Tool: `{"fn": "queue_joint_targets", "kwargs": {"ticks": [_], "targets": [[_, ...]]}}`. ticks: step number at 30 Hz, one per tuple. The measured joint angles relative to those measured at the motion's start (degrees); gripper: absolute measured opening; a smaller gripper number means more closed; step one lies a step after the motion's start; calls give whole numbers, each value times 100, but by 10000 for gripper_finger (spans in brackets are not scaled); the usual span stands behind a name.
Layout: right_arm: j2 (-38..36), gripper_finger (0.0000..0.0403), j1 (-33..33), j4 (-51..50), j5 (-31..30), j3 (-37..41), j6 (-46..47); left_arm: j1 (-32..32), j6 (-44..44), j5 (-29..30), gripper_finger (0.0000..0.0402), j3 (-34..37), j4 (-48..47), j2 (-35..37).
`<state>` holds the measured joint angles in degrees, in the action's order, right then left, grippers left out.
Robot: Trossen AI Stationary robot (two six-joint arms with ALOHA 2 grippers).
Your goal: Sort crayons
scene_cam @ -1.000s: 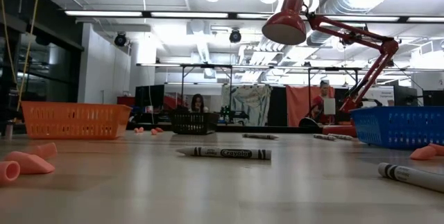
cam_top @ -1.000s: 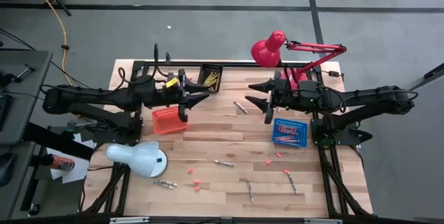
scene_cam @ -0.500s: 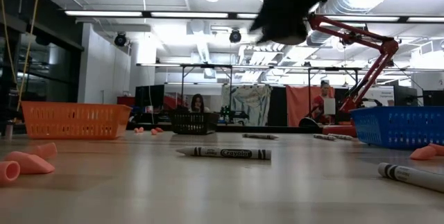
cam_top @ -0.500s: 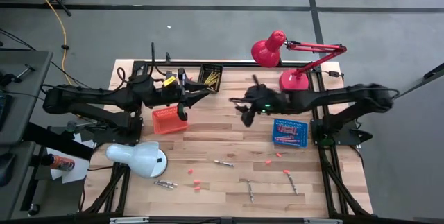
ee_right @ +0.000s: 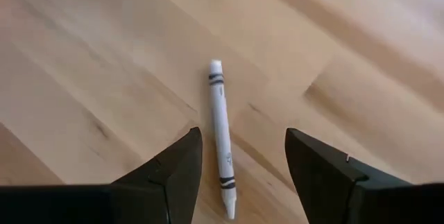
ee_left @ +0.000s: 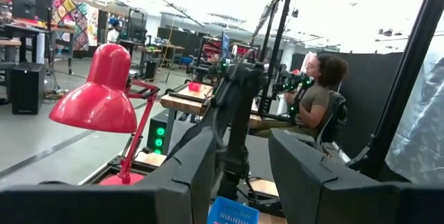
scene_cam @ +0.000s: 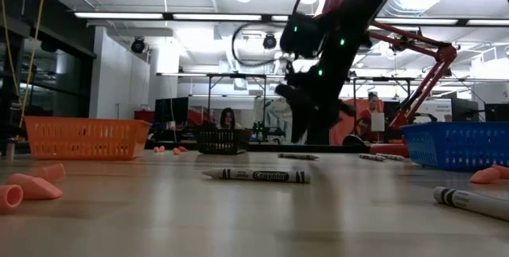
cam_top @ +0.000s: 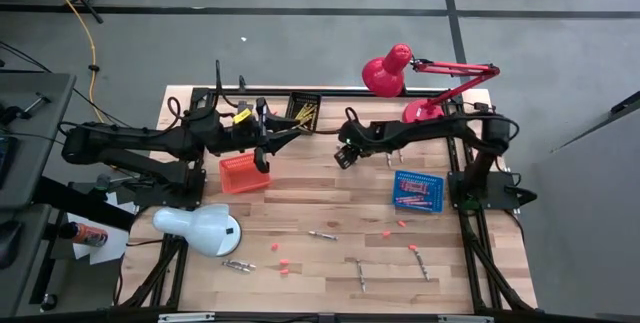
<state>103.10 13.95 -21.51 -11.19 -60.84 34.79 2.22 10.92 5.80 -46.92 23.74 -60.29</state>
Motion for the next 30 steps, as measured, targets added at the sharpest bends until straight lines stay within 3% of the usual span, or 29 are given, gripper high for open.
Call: {"fn": "queue_joint_targets", "kwargs": {"ticks": [6, 15, 19, 24, 30], "targets": [[339, 199, 159, 178, 570, 0, -151, 0, -2, -2, 121, 0, -7, 0], [525, 191, -10, 67, 259, -9, -240, 0, -52, -2, 121, 0, -14, 0], [598, 136, -89, 5, 127, -7, -530, 0, -55, 76, 121, 0, -14, 0], [587, 20, -184, -74, 135, -4, -970, 0, -55, 244, 121, 0, 87, 8], [178, 7, -237, -526, 665, 54, -1517, 87, -63, 379, 121, -11, 196, 168]]}}
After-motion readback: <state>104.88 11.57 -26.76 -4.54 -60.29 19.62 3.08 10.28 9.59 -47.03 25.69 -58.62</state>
